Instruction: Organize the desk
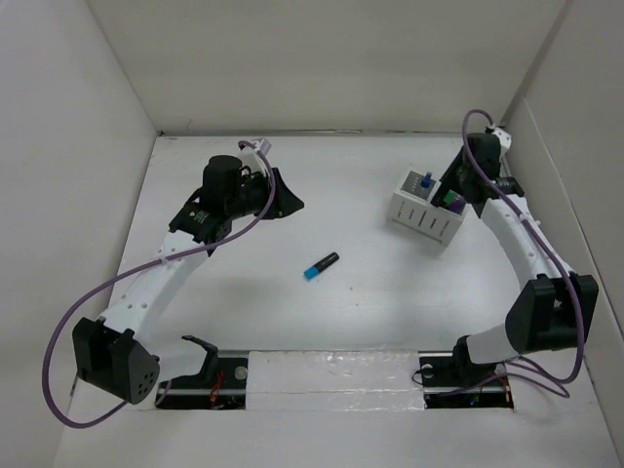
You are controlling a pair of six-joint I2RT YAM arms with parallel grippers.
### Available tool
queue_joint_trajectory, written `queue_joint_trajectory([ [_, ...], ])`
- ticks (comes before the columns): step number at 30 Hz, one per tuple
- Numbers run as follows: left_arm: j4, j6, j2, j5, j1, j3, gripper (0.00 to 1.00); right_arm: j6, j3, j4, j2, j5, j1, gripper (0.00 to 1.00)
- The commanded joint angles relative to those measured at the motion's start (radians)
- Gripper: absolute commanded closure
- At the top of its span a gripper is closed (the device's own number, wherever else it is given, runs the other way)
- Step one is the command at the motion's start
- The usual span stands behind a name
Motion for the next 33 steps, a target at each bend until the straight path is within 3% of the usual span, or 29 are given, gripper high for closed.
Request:
queue_joint_trajectory([
  [1,0.043,-0.002,0.01,0.006,0.001,0.067,0.68,-0.032,0.048,0.039,0.026,-0.007,-0.093,0.92],
  [7,0.051,0.002,0.035,-0.007,0.001,0.102,0.68,-0.083,0.126,0.051,0.13,0.099,-0.189,0.89],
  [17,0.029,0.022,0.059,-0.043,0.001,0.154,0.68,-0.13,0.232,0.057,0.256,0.162,-0.189,0.88],
  [28,0.003,0.032,0.082,-0.03,0.01,0.18,0.68,-0.131,0.145,0.083,0.27,0.27,-0.106,0.87],
  [30,-0.003,0.035,0.081,-0.029,0.01,0.179,0.68,-0.126,0.135,0.074,0.265,0.288,-0.083,0.84],
  [33,-0.006,0.035,0.071,-0.026,0.019,0.171,0.68,-0.114,0.109,0.074,0.242,0.316,-0.072,0.71],
])
